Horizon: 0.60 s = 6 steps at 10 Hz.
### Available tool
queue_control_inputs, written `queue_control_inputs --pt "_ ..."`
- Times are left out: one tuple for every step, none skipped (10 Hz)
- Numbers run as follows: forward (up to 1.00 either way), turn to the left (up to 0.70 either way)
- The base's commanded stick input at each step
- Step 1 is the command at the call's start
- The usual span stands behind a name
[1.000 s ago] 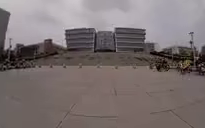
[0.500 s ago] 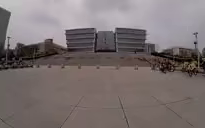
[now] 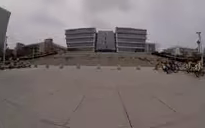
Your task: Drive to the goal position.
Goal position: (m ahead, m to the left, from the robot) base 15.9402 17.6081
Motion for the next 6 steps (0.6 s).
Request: queue_control_inputs --pt "1.0 0.17" --pt "1.0 0.0" --pt "1.0 0.0" --pt "1.0 0.0" --pt "1.0 0.0" --pt "1.0 0.0"
